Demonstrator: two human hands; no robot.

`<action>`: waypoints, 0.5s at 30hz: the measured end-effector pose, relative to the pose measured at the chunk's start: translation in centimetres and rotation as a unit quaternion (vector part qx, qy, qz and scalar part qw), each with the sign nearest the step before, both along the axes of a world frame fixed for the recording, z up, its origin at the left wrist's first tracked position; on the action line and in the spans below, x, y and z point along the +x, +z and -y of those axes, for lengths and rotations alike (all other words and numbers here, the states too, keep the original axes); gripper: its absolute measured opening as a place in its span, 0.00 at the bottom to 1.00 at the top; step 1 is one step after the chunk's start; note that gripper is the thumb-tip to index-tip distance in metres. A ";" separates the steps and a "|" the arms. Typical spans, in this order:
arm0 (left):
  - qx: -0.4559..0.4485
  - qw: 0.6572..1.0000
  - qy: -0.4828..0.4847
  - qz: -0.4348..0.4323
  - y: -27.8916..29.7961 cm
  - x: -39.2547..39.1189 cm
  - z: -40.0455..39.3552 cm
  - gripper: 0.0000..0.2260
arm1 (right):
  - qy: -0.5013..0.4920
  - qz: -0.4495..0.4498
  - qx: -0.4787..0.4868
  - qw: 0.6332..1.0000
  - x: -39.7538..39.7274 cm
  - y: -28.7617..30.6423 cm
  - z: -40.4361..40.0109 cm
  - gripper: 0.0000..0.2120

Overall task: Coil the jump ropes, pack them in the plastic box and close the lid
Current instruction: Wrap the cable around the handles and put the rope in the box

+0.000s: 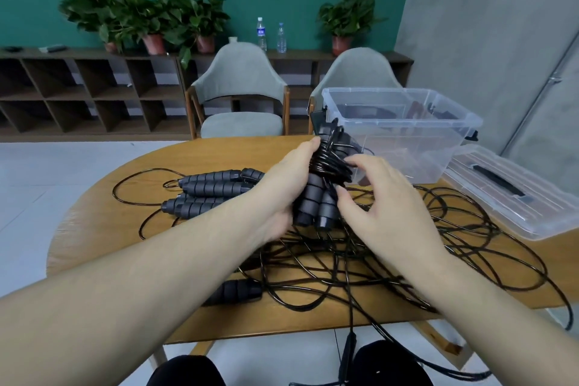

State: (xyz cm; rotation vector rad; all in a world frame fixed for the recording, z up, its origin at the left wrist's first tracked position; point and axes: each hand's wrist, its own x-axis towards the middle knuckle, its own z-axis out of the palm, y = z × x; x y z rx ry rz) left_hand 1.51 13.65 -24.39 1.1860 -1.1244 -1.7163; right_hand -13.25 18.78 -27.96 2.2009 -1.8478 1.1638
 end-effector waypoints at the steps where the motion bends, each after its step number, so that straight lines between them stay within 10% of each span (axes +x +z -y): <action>1: 0.009 0.999 0.010 -0.036 0.4 -0.4 0.4 0.19 | -0.001 0.020 0.027 0.999 0.0 0.4 0.4 0.20; 11: -0.029 0.987 0.044 -0.149 4.5 -5.2 4.9 0.17 | -0.008 0.267 0.151 0.952 -2.5 6.0 8.5 0.39; 15: -0.053 0.991 0.030 -0.118 6.3 -7.2 6.9 0.18 | -0.017 0.344 0.193 0.919 -4.8 8.8 11.9 0.25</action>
